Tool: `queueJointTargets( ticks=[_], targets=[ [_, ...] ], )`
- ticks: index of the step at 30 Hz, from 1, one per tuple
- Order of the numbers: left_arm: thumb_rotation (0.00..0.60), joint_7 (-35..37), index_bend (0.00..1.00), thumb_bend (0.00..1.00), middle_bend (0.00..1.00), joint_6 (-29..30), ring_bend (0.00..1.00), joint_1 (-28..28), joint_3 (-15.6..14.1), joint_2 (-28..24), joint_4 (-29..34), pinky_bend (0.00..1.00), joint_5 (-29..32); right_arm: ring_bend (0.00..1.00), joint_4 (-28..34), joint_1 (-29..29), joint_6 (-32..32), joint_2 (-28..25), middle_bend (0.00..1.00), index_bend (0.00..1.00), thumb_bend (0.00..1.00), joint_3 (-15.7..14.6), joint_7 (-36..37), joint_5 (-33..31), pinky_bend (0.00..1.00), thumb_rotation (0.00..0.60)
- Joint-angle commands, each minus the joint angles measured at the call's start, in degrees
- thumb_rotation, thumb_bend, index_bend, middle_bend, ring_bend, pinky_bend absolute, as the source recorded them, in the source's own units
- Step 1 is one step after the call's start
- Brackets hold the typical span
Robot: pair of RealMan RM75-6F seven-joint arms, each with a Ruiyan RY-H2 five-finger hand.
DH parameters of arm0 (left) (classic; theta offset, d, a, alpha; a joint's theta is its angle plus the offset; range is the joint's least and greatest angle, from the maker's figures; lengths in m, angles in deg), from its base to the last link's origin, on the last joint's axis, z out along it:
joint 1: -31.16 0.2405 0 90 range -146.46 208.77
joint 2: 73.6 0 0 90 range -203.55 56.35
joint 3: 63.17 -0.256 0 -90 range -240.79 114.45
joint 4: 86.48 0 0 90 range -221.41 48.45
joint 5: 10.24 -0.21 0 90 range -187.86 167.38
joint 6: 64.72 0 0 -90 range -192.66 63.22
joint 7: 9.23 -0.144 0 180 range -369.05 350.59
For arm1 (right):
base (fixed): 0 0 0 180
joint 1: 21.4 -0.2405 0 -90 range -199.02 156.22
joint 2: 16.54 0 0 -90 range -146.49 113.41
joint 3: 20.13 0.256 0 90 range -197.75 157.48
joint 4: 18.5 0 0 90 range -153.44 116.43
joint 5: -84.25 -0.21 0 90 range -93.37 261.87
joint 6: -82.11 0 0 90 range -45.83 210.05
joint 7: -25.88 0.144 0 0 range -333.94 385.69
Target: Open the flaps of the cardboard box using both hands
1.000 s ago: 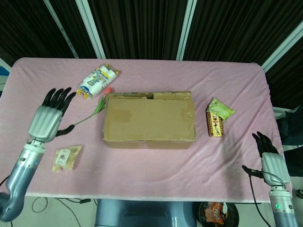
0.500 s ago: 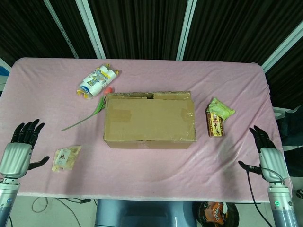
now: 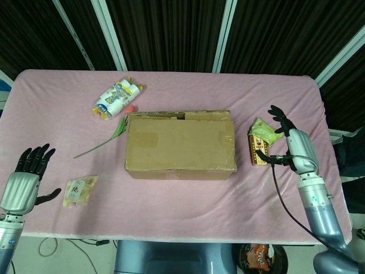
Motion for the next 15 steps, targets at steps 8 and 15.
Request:
queueJointTargets(
  ticks=[8,15],
  targets=[
    [0.6,2.04,0.0,0.09,0.0,-1.26,0.0,0.42,1.0,-0.27,-0.58,0.0,-0.02,0.22,-6.52,-16.57,-7.07,8.21,0.19,0.15,0.29,4.55,-6.04,-17.73,0.37,0.6],
    [0.6,2.64,0.0,0.09,0.0,-1.86,0.0,0.59,1.53,-0.48,-0.63,0.0,-0.02,0.22,-13.46,-20.64,-9.44,12.42,0.2,0.15,0.29,4.0,-6.1,-19.82,0.37,0.6]
  ],
)
